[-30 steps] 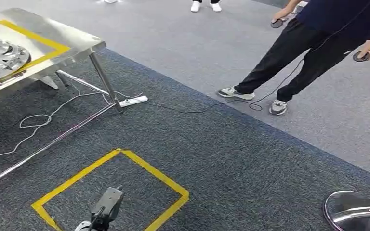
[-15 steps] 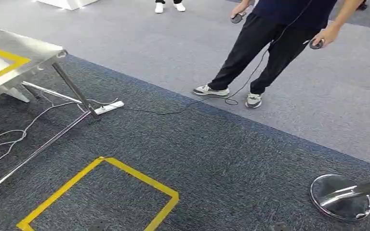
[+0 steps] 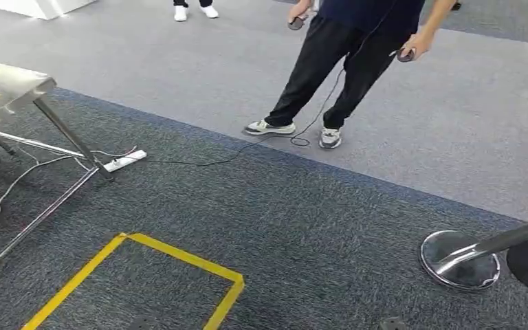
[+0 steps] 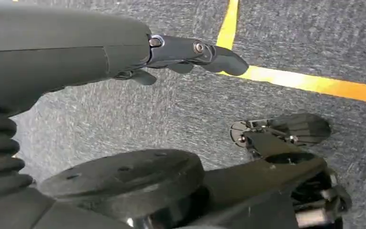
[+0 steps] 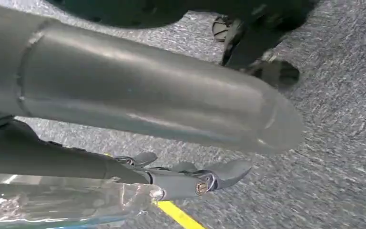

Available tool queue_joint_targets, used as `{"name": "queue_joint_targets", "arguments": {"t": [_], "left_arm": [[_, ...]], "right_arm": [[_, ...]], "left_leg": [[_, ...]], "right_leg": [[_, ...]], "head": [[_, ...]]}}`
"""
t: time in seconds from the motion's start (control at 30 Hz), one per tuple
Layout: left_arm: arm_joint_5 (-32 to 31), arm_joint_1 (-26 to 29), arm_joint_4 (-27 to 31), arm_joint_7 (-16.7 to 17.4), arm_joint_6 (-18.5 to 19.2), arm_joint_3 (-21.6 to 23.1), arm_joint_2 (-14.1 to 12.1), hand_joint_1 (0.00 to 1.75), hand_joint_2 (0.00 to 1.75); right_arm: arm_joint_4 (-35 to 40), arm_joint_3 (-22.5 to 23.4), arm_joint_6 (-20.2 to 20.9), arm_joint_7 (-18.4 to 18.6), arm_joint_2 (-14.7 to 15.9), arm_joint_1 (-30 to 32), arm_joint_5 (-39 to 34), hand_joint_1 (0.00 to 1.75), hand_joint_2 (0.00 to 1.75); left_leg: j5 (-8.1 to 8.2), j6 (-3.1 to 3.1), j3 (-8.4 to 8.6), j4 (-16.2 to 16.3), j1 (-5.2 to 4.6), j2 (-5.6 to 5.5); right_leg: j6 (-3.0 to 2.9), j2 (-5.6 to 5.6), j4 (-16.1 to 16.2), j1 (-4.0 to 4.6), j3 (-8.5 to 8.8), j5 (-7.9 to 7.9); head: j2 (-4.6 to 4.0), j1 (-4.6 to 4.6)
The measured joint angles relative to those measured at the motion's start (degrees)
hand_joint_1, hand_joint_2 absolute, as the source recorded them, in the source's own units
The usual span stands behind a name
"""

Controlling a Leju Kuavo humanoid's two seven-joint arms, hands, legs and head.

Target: Take the parts from the cabinet and place them on the table.

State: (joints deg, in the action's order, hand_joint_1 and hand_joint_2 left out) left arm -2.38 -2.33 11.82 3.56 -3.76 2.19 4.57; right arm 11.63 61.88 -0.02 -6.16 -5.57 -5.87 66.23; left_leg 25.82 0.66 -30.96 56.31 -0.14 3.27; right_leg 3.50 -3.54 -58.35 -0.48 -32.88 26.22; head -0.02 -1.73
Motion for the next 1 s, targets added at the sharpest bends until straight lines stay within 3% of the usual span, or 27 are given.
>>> {"name": "queue_joint_targets", "arguments": {"t": [0.03, 0.13, 0.17, 0.2, 0.23, 0.3, 0.33, 0.37, 0.4, 0.47, 0.5, 0.53, 0.6, 0.67, 0.7, 0.73, 0.8, 0.83, 0.87, 0.9, 0.93, 0.97, 1.0], "left_arm": [[0.0, 0.0, 0.0, 0.0, 0.0, 0.0, 0.0, 0.0, 1.75], [-0.5, -0.3, -0.1, 0.4, 0.0, 0.0, 0.1, 0.0, 1.75], [-0.7, -0.3, -0.1, 0.5, 0.2, 0.1, 0.1, 0.0, 1.75], [-0.7, -0.4, -0.1, 0.5, 0.2, 0.1, 0.1, 0.0, 1.75], [-0.7, -0.3, -0.1, 0.7, 0.2, 0.1, 0.1, 0.0, 1.75], [-0.8, -0.3, -0.3, 0.9, 0.1, 0.1, -0.1, 0.0, 1.75], [-0.8, -0.2, -0.3, 1.0, 0.1, 0.1, -0.1, 0.0, 1.75], [-0.8, -0.2, -0.3, 1.0, 0.1, 0.1, -0.1, 0.0, 1.75], [-0.9, -0.2, -0.3, 1.0, 0.1, 0.1, -0.1, 0.0, 1.75], [-0.9, -0.2, -0.3, 1.0, 0.1, 0.1, -0.2, 0.0, 1.75], [-0.9, -0.2, -0.3, 1.1, 0.1, 0.1, -0.2, 0.0, 1.75], [-0.9, -0.2, -0.4, 1.2, 0.0, 0.1, -0.1, 0.0, 1.75], [-0.9, -0.3, -0.4, 1.4, 0.0, 0.1, -0.2, 0.0, 1.75], [-0.9, -0.3, -0.4, 1.5, 0.0, 0.1, -0.2, 0.0, 1.75], [-0.9, -0.4, -0.4, 1.5, 0.0, 0.1, -0.1, 0.0, 1.75], [-0.9, -0.4, -0.4, 1.5, 0.0, 0.2, -0.1, 0.0, 1.75], [-0.9, -0.1, -0.4, 1.5, 0.0, 0.2, -0.1, 0.0, 1.75], [-0.9, -0.1, -0.5, 1.5, 0.0, 0.2, -0.2, 0.0, 1.75], [-1.0, 0.0, -0.5, 1.6, 0.0, 0.2, -0.2, 0.0, 1.75], [-1.1, 0.0, -0.5, 1.6, 0.0, 0.2, -0.2, 0.0, 1.75], [-1.3, -0.1, -0.5, 1.6, 0.0, 0.2, -0.2, 0.0, 1.75], [-1.3, -0.1, -0.5, 1.6, 0.0, 0.2, -0.1, 0.0, 1.75], [-1.4, -0.1, -0.5, 1.6, 0.0, 0.2, -0.1, 0.0, 1.75]], "right_arm": [[0.0, -0.1, 0.0, 0.0, 0.0, -0.2, 0.0, 0.0, 0.0], [0.0, -0.2, 0.0, 0.2, 0.0, 0.1, 0.0, 0.0, 0.0], [0.0, -0.2, -0.1, 0.2, 0.0, 0.2, 0.0, 0.0, 0.0], [0.0, -0.2, -0.1, 0.2, 0.0, 0.1, 0.0, 0.0, 0.0], [0.0, -0.2, -0.1, 0.2, 0.0, -0.1, 0.0, 0.0, 0.0], [0.0, -0.2, -0.1, 0.2, 0.0, -0.3, -0.1, 0.0, 0.0], [0.0, -0.2, 0.0, 0.2, 0.0, -0.2, -0.2, 0.0, 0.0], [0.0, -0.2, 0.0, 0.2, 0.0, -0.1, -0.2, 0.0, 0.0], [0.0, -0.2, 0.0, 0.2, 0.0, 0.1, -0.2, 0.0, 0.0], [0.0, -0.2, 0.1, 0.2, -0.1, 0.2, -0.2, 0.0, 0.0], [0.0, -0.2, 0.1, 0.2, -0.1, 0.2, -0.1, 0.0, 0.0], [0.0, -0.2, 0.1, 0.2, -0.1, 0.1, 0.0, 0.0, 0.0], [0.0, -0.3, 0.2, 0.2, -0.1, 0.3, 0.0, 0.0, 0.0], [0.0, -0.3, 0.2, 0.2, -0.1, 0.8, 0.0, 0.0, 0.0], [0.0, -0.3, 0.2, 0.2, -0.1, 1.0, 0.0, 0.0, 0.0], [0.0, -0.3, 0.2, 0.3, -0.1, 0.9, 0.0, 0.0, 0.0], [0.0, -0.4, 0.2, 0.2, -0.1, 0.6, 0.0, 0.0, 0.0], [0.0, -0.4, 0.2, 0.2, -0.1, 0.6, 0.0, 0.0, 0.0], [0.0, -0.5, 0.2, 0.2, -0.1, 0.7, 0.0, 0.0, 0.0], [0.0, -0.5, 0.2, 0.2, -0.1, 0.9, 0.0, 0.0, 0.0], [0.0, -0.5, 0.2, 0.2, -0.1, 0.9, -0.1, 0.0, 0.0], [0.0, -0.5, 0.2, 0.2, -0.1, 0.9, -0.1, 0.0, 0.0], [0.0, -0.6, 0.2, 0.2, -0.1, 0.8, -0.1, 0.0, 0.0]], "left_leg": [[0.24, -0.4, -0.01, 0.3, -0.34, 0.28], [-0.09, -1.2, 0.07, 0.0, -0.12, 1.32], [0.37, -1.66, -0.07, 0.2, 0.03, 1.05], [1.52, -1.98, -0.49, 1.5, 0.13, -0.82], [3.61, -2.11, -1.91, 4.8, 0.16, -1.98], [7.92, -2.28, -6.32, 14.1, 0.18, -2.67], [8.88, -2.31, -8.18, 17.7, 0.18, -2.75], [8.21, -2.28, -8.48, 18.1, 0.19, -2.75], [6.41, -2.24, -7.68, 16.1, 0.21, -2.77], [1.48, -2.13, -3.49, 7.6, 0.4, -3.53], [-0.23, -2.15, -1.1, 2.8, 0.78, -5.94], [0.27, -2.01, 0.0, 0.1, 1.02, -7.66], [0.33, -1.5, -0.41, 0.6, 0.72, -6.91], [-0.04, -0.43, -0.26, 0.1, 0.75, -5.89], [-0.19, -0.1, -0.23, 0.0, 0.78, -5.22], [-0.11, 0.37, -0.25, 0.0, 0.72, -4.84], [-0.07, 0.6, -0.26, 0.1, 0.36, -3.46], [-0.01, 0.68, -0.28, 0.1, 0.23, -2.77], [0.03, 0.74, -0.24, 0.1, 0.14, -2.14], [0.06, 0.74, -0.19, 0.1, 0.1, -1.7], [0.14, 0.65, -0.09, 0.1, 0.1, -1.22], [0.25, 0.48, 0.1, 0.1, 0.1, -0.74], [0.42, 0.24, 0.35, 0.2, 0.09, -0.3]], "right_leg": [[-0.59, 0.8, 0.1, 0.03, 0.42, -0.34], [-1.55, 2.18, -0.1, 0.39, -0.14, -0.6], [-2.16, 2.61, 0.3, -0.02, 0.02, -1.0], [-2.38, 3.03, 0.4, -0.07, -0.03, -1.12], [-2.67, 3.4, 0.4, -0.1, -0.12, -1.21], [-2.9, 4.51, 0.4, -0.06, -0.33, -1.27], [-2.95, 5.14, 0.4, -0.04, -0.38, -1.31], [-2.93, 5.67, 0.4, -0.04, -0.37, -1.32], [-2.87, 6.25, 0.4, -0.08, -0.36, -1.36], [-2.58, 7.49, 0.4, -0.29, -0.33, -1.52], [-2.26, 8.04, 0.4, -0.36, -0.4, -1.6], [-1.81, 8.7, -0.2, 0.03, -0.88, -1.45], [-1.16, 9.37, 0.1, -0.3, -1.22, -1.86], [-0.24, 10.32, 0.5, -0.59, -1.88, -2.02], [-0.28, 7.88, -0.7, -0.49, -2.19, -1.33], [-0.14, 5.66, -3.6, -0.34, -3.57, 0.67], [0.11, 4.19, -12.8, -0.36, -7.93, 5.2], [0.19, 4.0, -16.5, -0.35, -9.64, 6.5], [0.21, 3.99, -17.8, -0.33, -10.15, 6.47], [0.14, 3.97, -16.3, -0.32, -9.24, 5.21], [-0.01, 3.84, -12.4, -0.29, -7.05, 3.07], [-0.2, 3.2, -6.9, -0.21, -3.98, 0.72], [-0.37, 1.71, -2.2, -0.13, -1.12, -0.88]], "head": [[0.0, 0.22], [0.0, 0.17], [0.0, 0.2], [0.0, 0.28], [0.0, 0.31], [0.0, 0.28], [0.0, 0.31], [0.0, 0.28], [0.0, 0.31], [0.0, 0.33], [0.0, 0.33], [0.0, 0.42], [0.0, 0.42], [0.0, 0.44], [0.0, 0.18], [0.0, -0.13], [0.0, -0.11], [0.0, -0.11], [0.0, -0.11], [0.0, -0.13], [0.0, -0.11], [0.0, -0.13], [0.0, -0.13]]}}
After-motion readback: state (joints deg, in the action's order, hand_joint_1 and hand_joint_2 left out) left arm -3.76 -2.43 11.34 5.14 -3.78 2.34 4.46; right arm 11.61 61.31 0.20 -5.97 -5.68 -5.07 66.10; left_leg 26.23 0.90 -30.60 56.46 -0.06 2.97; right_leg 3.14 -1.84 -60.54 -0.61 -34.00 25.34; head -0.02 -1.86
